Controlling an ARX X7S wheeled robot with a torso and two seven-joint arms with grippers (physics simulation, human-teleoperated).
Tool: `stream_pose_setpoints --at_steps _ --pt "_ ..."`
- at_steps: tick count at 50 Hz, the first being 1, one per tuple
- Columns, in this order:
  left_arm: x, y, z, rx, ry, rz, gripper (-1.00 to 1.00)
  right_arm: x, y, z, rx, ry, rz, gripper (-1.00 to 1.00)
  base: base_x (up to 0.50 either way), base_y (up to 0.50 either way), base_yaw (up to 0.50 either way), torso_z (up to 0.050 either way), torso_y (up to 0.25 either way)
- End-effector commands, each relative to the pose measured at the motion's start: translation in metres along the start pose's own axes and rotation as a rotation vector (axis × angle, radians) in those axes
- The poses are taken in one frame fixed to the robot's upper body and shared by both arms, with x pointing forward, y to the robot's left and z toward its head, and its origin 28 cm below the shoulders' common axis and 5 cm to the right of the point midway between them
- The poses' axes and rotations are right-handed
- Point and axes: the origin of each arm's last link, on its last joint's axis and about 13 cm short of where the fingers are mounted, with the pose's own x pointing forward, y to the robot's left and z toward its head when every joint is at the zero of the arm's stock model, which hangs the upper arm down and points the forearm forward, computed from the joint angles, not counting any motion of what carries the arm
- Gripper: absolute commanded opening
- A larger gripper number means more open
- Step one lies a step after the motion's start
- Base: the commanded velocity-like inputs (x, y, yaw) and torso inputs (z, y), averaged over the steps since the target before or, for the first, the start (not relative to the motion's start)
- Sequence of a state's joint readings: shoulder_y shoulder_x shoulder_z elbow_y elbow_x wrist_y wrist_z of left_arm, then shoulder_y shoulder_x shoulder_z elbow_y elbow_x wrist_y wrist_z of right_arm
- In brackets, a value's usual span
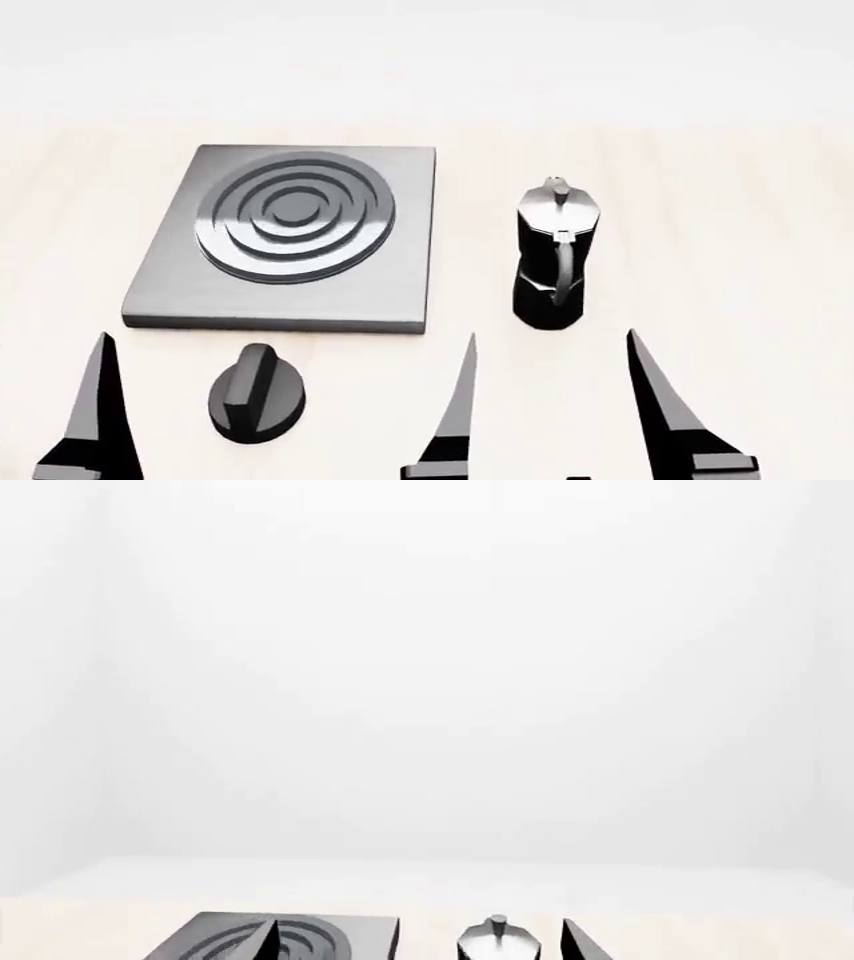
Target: Turn on the stove.
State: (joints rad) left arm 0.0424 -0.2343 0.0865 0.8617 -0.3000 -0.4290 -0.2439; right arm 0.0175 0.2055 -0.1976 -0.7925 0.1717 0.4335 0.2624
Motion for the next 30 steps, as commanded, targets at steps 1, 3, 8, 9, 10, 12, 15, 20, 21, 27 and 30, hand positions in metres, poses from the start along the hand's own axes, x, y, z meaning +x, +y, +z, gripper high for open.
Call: stream_pose_setpoints --at_steps 1,3,8,9,10,12,15,20,21,27,30 --pt "0.0 0.0 -0.001 0.012 0.006 -0.001 1.0 0.0 0.0 0.0 0.001 0.0 0.003 1.0 0.0 0.0 0.0 0.044 -0.166" --pt "0.0 0.0 -0.002 0.015 0.008 -0.003 1.0 0.0 0.0 -0.001 0.001 0.002 0.003 1.0 0.0 0.0 0.0 0.044 -0.166" --pt "0.003 -0.002 0.012 0.015 0.012 -0.01 1.0 0.0 0.001 -0.001 0.0 0.004 0.007 1.0 0.0 0.0 0.0 0.043 -0.164" --pt "0.003 -0.003 0.011 0.015 0.012 -0.012 1.0 0.0 0.001 -0.001 0.0 0.004 0.007 1.0 0.0 0.0 0.0 0.044 -0.166" --pt "0.003 -0.003 0.011 0.016 0.015 -0.015 1.0 0.0 0.001 -0.001 -0.001 0.004 0.008 1.0 0.0 0.0 0.0 0.043 -0.166" --pt "0.003 -0.004 0.011 0.014 0.016 -0.016 1.0 0.0 0.001 -0.001 -0.001 0.004 0.007 1.0 0.0 0.0 0.0 0.044 -0.166" --pt "0.018 -0.017 -0.023 0.004 0.164 -0.037 1.0 -0.001 0.0 -0.001 -0.004 0.006 0.008 1.0 0.0 0.0 0.0 0.015 -0.055" --pt "0.024 -0.019 -0.024 0.006 0.17 -0.031 1.0 0.0 0.0 -0.001 -0.002 0.005 0.007 1.0 0.0 0.0 0.0 0.0 0.0" --pt "0.025 -0.019 -0.024 0.01 0.171 -0.032 1.0 0.0 0.0 -0.001 -0.002 0.004 0.007 1.0 0.0 0.0 0.0 0.0 0.0" --pt "0.035 -0.018 -0.029 0.01 0.181 -0.029 1.0 -0.001 -0.001 0.0 0.0 0.002 0.005 1.0 0.0 0.0 0.0 0.0 0.0" --pt "0.039 -0.019 -0.028 0.013 0.184 -0.033 1.0 -0.001 -0.001 0.001 0.001 0.002 0.004 1.0 0.0 0.0 0.0 0.0 0.0"
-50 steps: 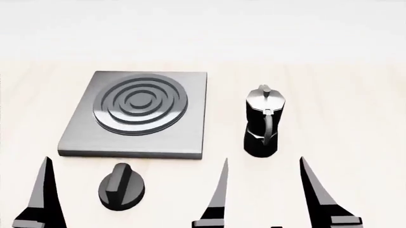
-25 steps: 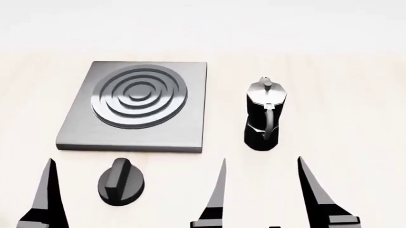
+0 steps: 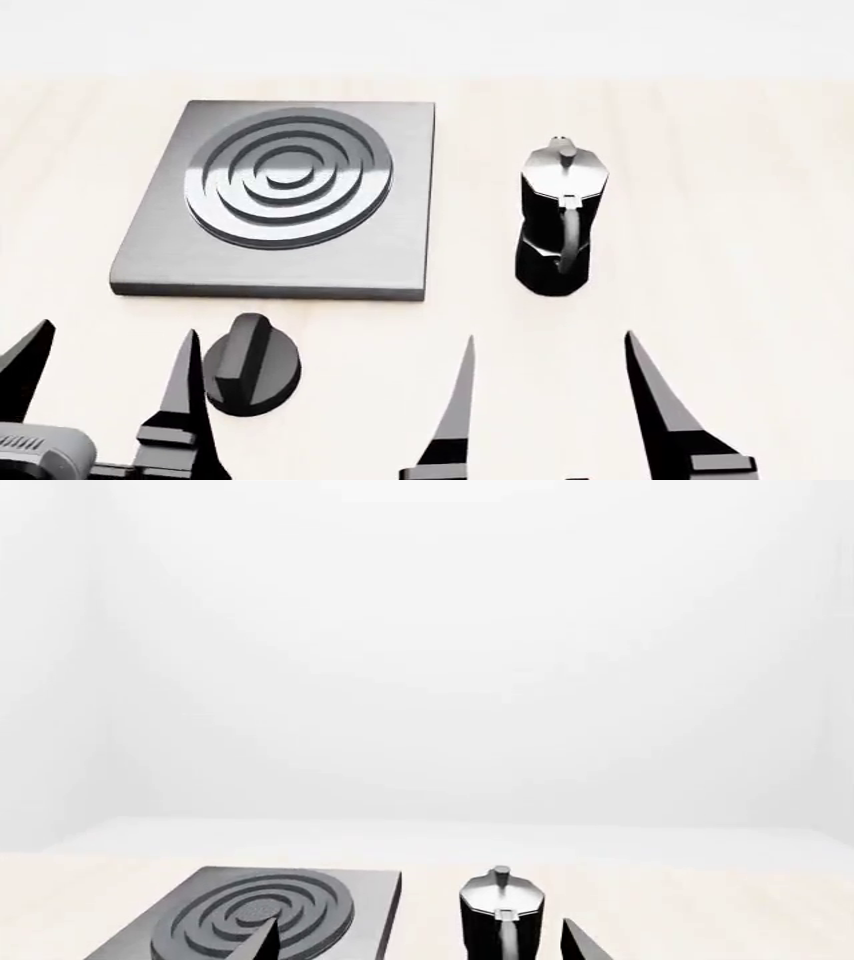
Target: Turn on the stove.
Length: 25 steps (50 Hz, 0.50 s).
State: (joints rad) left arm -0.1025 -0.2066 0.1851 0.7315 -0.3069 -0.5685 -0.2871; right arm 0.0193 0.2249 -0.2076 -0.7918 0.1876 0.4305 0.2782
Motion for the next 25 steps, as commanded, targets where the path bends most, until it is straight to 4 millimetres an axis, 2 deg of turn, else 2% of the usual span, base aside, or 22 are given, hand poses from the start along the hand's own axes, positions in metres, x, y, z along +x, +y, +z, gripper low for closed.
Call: stream_pose_setpoints --at_steps 1,13,25 --pt "0.017 -0.005 -0.006 0.01 0.042 -0.012 1.0 0.0 -0.001 0.001 0.002 -0.002 -0.002 1.0 0.0 0.0 0.0 0.0 0.0" --pt "0.029 -0.015 -0.009 0.011 0.065 -0.036 1.0 -0.001 -0.002 0.001 0.004 -0.005 -0.003 1.0 0.0 0.0 0.0 0.0 0.0" --pt "0.037 -0.019 -0.027 0.03 0.105 -0.042 1.0 -0.001 -0.001 0.001 0.005 -0.003 0.0 1.0 0.0 0.0 0.0 0.0 0.0"
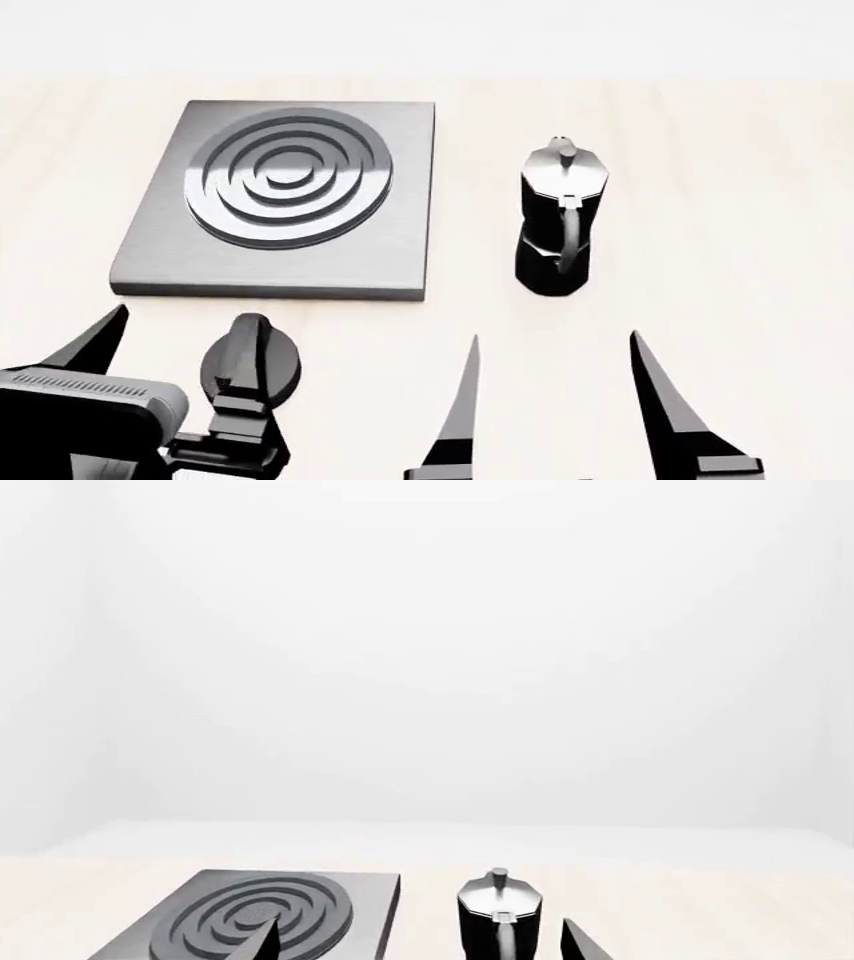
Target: Turn on the stove.
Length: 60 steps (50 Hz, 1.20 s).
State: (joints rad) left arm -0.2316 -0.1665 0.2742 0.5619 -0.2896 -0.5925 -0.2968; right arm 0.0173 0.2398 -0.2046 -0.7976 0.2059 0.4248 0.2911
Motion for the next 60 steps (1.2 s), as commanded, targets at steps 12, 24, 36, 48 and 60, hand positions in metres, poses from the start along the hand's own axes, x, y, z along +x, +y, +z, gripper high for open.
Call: stream_pose_setpoints --at_steps 12,24,36,48,60 --pt "0.016 -0.004 -0.027 0.038 0.07 0.003 1.0 0.0 0.001 -0.001 0.002 0.007 0.009 1.0 0.0 0.0 0.0 0.0 0.0" --pt "0.022 -0.006 -0.039 0.063 0.102 -0.002 1.0 0.0 0.003 -0.003 0.002 0.012 0.019 1.0 0.0 0.0 0.0 0.0 0.0" --pt "0.026 -0.007 -0.048 0.088 0.128 -0.002 1.0 0.0 0.003 -0.004 0.005 0.016 0.024 1.0 0.0 0.0 0.0 0.0 0.0" --pt "0.031 -0.006 -0.061 0.104 0.163 0.011 1.0 0.0 0.003 -0.004 0.006 0.016 0.028 1.0 0.0 0.0 0.0 0.0 0.0" --pt "0.034 -0.006 -0.072 0.111 0.203 0.016 1.0 0.0 0.004 -0.005 0.008 0.017 0.03 1.0 0.0 0.0 0.0 0.0 0.0"
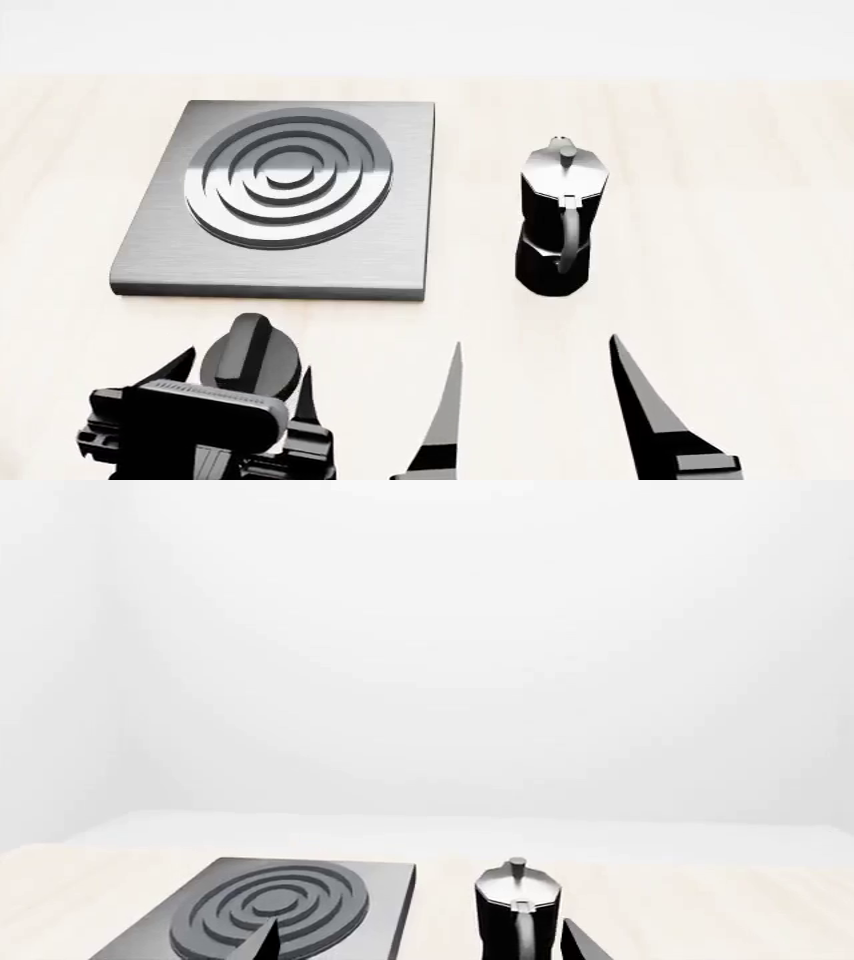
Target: Turn on the stove.
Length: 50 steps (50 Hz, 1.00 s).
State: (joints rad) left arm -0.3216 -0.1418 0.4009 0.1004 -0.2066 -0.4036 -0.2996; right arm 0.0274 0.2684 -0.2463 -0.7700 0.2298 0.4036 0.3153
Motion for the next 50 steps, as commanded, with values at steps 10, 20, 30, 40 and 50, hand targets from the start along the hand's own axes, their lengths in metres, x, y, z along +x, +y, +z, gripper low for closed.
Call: stream_pose_setpoints --at_steps 10,20,30,40,50 --pt "0.009 -0.002 -0.014 0.013 0.054 0.007 1.0 0.0 0.0 0.0 0.004 0.0 0.003 1.0 0.0 0.0 0.0 0.0 0.0" --pt "0.019 -0.004 -0.019 0.034 0.066 0.009 1.0 0.0 0.0 -0.003 0.006 0.005 0.007 1.0 0.0 0.0 0.0 0.0 0.0" --pt "0.025 -0.004 -0.026 0.043 0.082 0.017 1.0 0.0 0.001 -0.002 0.004 0.006 0.012 1.0 0.0 0.0 0.0 0.0 0.0" --pt "0.032 -0.002 -0.028 0.051 0.088 0.027 1.0 0.0 0.002 -0.003 0.006 0.006 0.021 1.0 0.0 0.0 0.0 0.0 0.0" --pt "0.036 0.0 -0.031 0.056 0.096 0.037 1.0 0.0 0.002 -0.004 0.006 0.007 0.025 1.0 0.0 0.0 0.0 0.0 0.0"
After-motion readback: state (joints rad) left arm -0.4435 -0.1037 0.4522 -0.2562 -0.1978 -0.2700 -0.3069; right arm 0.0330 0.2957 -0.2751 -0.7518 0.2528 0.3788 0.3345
